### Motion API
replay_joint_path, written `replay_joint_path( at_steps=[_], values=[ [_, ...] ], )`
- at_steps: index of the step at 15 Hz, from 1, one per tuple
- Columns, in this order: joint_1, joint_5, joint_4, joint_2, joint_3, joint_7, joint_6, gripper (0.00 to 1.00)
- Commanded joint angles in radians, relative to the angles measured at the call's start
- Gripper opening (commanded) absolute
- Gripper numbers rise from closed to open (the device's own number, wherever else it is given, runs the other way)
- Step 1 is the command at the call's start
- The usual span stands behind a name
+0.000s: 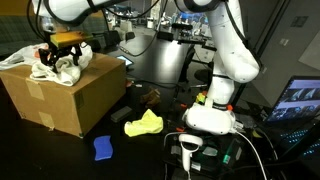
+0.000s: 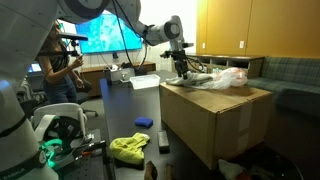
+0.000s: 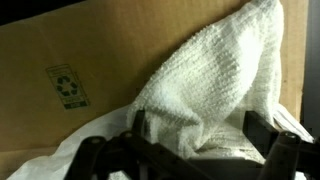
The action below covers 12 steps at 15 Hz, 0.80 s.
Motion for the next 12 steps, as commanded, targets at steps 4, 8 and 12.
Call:
replay_joint_path(
  at_steps=[4, 8, 12],
  values=[
    [0.013, -0.002, 0.042, 0.040, -0.028, -0.014, -0.029, 0.73],
    [0.018, -0.004, 0.042, 0.033, -0.025, -0.025, -0.059, 0.42],
    [0.031, -0.014, 0.031, 0.004, -0.023, -0.033, -0.082, 0.12]
  ],
)
